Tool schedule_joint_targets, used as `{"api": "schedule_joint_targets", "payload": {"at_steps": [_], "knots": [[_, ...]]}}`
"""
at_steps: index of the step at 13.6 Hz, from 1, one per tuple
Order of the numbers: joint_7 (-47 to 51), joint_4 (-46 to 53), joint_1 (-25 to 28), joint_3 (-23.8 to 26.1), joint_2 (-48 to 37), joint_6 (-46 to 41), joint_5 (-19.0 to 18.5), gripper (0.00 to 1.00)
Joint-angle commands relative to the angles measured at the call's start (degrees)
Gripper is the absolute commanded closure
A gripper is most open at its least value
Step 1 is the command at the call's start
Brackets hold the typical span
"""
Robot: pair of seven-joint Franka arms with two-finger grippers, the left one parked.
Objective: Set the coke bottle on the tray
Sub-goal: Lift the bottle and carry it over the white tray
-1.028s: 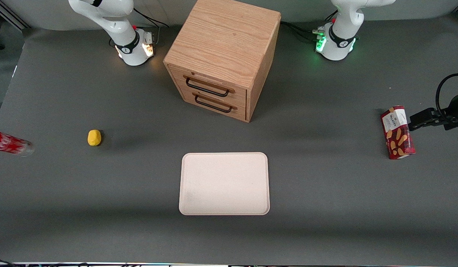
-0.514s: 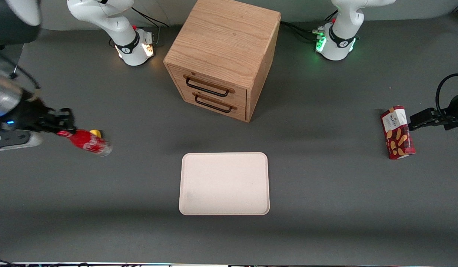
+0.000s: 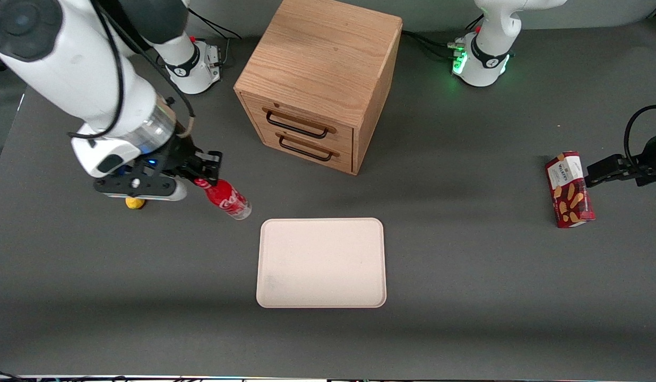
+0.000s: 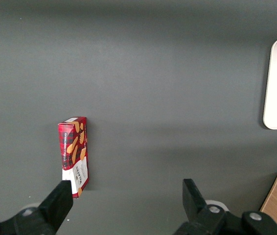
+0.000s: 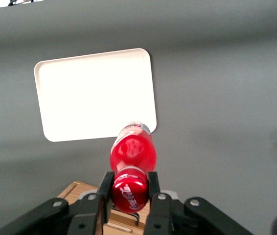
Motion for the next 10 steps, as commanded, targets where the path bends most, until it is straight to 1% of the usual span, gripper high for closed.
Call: {"api": "schedule_joint_targets", "payload": {"at_steps": [1, 5, 10], "knots": [[1.78, 2.04, 0.14, -0.12, 3.91, 3.08, 0.6, 1.0], [1.52, 2.22, 0.14, -0.21, 10.94, 10.82, 0.6, 1.0], [1.17, 2.04, 0.05, -0.29, 17.97, 17.59, 0.42, 1.0]]}}
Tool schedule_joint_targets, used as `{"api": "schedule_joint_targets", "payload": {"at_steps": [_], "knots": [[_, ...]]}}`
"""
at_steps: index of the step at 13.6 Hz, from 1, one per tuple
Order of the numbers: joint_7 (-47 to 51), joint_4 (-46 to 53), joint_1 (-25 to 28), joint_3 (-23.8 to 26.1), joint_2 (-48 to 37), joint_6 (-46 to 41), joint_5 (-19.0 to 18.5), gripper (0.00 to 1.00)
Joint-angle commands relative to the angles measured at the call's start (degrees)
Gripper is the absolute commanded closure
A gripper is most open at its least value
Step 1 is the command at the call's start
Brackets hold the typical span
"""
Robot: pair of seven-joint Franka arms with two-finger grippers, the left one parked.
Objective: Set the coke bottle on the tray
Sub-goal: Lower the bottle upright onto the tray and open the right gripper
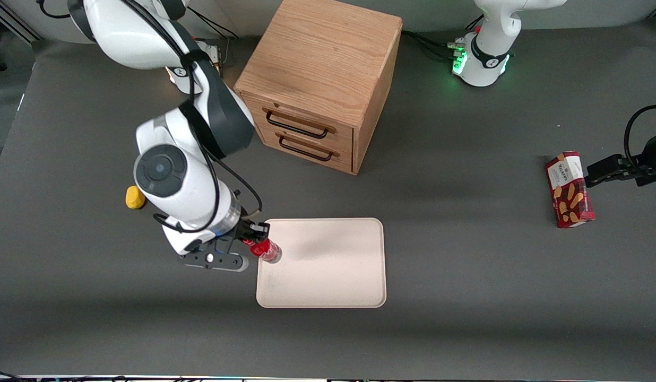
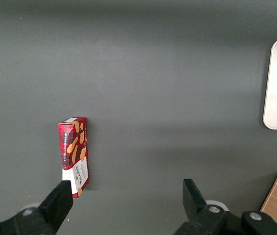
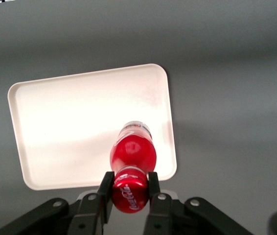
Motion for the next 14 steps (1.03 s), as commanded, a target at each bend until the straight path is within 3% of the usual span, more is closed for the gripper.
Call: {"api": "schedule_joint_targets", "payload": {"at_steps": [1, 10, 11, 12, 14], "knots": [[1.03, 2.08, 0.07, -0.23, 3.24, 2.17, 0.34, 1.0], [1.3, 1.2, -0.37, -0.67, 8.62, 7.8, 0.16, 1.0], [1.47, 1.2, -0.37, -0.67, 8.53, 7.8, 0.16, 0.47], [1.56, 1.2, -0.37, -0.76, 8.62, 7.8, 0.16, 0.01], [1.47, 1.2, -0.46, -0.76, 8.27, 7.8, 0.16, 0.0]]}}
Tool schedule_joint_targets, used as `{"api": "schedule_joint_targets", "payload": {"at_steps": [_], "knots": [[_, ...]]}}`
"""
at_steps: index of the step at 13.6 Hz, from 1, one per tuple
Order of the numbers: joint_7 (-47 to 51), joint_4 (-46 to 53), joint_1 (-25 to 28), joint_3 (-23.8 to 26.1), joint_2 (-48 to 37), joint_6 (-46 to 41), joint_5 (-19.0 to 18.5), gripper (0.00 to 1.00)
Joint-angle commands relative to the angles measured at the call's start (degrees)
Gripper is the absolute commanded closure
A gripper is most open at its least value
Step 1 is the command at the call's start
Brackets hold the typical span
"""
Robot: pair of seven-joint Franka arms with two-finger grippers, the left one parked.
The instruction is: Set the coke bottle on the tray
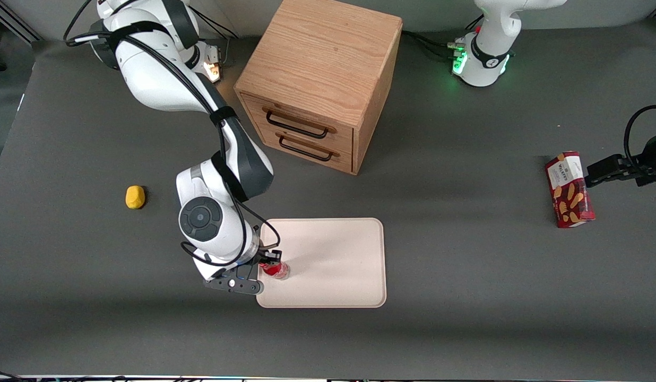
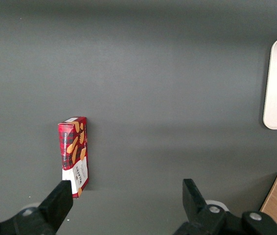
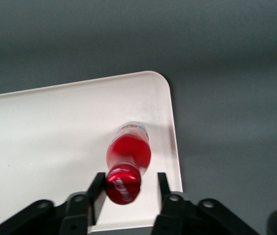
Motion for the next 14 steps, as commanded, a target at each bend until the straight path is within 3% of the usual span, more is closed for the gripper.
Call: {"api": "schedule_joint_targets", "payload": {"at_steps": [1, 4, 7, 10, 14], "knots": [[1.33, 0.7, 0.13, -0.25, -0.45, -0.12, 0.16, 0.0], [1.42, 0.53, 0.04, -0.25, -2.81, -1.25, 0.16, 0.0], [1.6, -1.32, 0.13, -0.16, -11.32, -11.59, 0.42, 0.0], [8.7, -1.24, 0.57, 0.19, -18.8, -22.23, 0.69, 0.0], [9.25, -1.32, 0.57, 0.28, -25.49, -30.25, 0.25, 0.0]]}}
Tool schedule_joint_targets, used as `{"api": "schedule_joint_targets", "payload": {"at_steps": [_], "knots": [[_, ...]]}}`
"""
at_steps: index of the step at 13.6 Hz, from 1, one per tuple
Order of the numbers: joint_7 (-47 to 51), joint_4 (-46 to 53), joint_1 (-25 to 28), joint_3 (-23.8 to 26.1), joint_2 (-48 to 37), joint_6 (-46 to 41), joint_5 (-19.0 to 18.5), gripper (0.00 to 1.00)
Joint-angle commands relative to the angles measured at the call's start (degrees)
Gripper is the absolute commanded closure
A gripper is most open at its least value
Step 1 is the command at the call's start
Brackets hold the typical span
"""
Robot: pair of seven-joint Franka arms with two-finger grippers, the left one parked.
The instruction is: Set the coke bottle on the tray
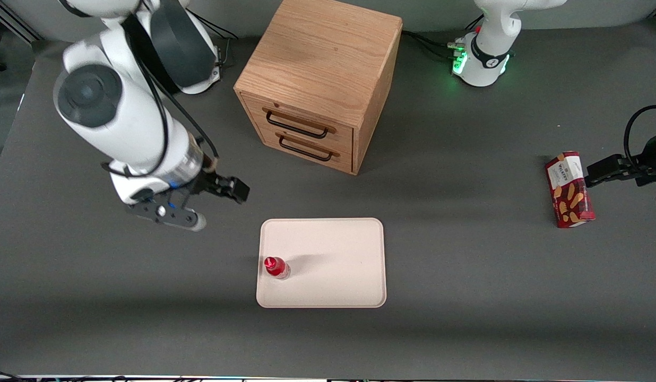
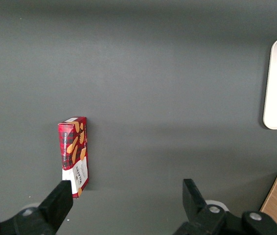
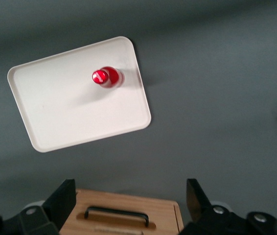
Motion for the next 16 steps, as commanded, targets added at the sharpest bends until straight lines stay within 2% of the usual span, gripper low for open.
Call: {"api": "schedule_joint_targets", "payload": {"at_steps": [1, 3, 10, 16], "knots": [[1.66, -2.4, -0.02, -0.08, -4.44, -3.81, 0.2, 0.0], [-1.05, -3.71, -1.16, -0.52, -6.99, -5.49, 0.12, 0.0], [-26.07, -17.59, -14.68, -0.25, -20.26, -6.64, 0.03, 0.0], [-42.88, -23.14, -24.45, -0.52, -23.18, -4.62, -0.32, 0.0]]}}
